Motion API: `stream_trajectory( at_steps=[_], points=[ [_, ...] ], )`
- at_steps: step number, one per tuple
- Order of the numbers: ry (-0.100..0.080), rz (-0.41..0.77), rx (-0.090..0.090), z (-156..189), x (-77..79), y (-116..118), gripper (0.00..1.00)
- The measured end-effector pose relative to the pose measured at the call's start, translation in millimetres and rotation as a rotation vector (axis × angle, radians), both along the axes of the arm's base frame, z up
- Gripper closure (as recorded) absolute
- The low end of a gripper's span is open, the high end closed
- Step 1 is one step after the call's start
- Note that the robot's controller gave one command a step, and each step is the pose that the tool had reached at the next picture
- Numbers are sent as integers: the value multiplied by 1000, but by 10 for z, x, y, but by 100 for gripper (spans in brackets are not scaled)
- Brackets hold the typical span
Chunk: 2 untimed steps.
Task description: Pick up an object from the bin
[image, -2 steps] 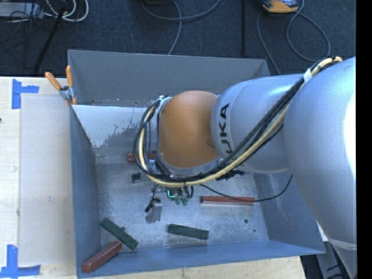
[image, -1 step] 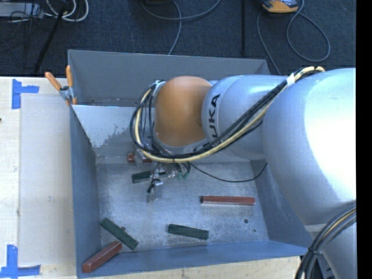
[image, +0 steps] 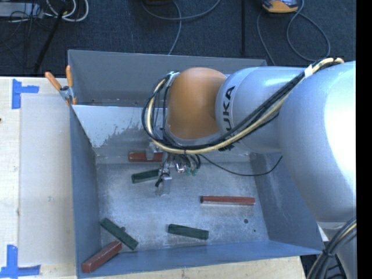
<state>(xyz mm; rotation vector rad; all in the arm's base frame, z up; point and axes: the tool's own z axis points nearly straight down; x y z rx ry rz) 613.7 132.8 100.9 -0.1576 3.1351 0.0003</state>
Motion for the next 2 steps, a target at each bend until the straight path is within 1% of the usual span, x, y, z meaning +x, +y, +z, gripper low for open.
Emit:
stream_trajectory(
  at_steps=[1,2],
  points=[
    [3,-46,0,43,-49,-70,0],
    [-2,-160,2,-307,-43,-63,0]
  ],
)
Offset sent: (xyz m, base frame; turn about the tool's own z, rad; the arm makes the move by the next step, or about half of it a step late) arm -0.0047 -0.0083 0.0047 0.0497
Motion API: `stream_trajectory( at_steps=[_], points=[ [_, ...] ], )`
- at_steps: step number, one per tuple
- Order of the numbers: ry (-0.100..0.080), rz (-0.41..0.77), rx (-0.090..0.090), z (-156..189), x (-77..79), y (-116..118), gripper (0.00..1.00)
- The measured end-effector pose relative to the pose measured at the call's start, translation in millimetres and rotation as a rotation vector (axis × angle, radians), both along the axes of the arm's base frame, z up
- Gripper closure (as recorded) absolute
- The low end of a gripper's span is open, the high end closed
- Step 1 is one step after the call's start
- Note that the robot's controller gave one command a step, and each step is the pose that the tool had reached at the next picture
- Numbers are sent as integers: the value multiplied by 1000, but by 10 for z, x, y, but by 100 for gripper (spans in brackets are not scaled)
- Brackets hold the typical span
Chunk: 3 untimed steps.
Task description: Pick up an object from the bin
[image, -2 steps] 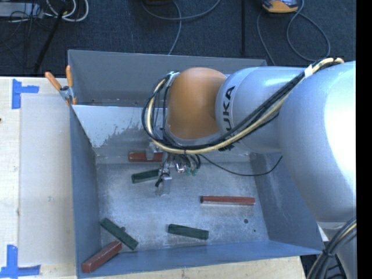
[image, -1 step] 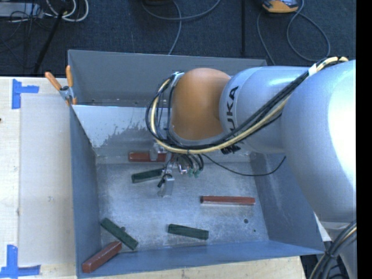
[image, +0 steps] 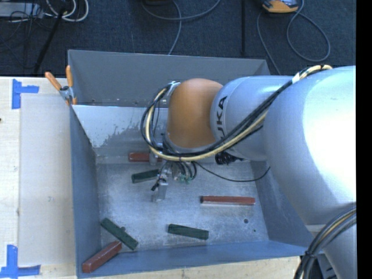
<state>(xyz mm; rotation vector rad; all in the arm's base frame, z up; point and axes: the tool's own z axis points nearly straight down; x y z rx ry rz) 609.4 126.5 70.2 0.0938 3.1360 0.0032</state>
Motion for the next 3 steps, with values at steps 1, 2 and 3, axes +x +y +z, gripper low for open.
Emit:
stream_trajectory(
  at_steps=[1,2,3],
  points=[
    [2,-2,0,8,10,-3,0],
    [2,-2,0,7,10,-2,100],
    [-4,-4,1,983,31,-3,100]
  ],
)
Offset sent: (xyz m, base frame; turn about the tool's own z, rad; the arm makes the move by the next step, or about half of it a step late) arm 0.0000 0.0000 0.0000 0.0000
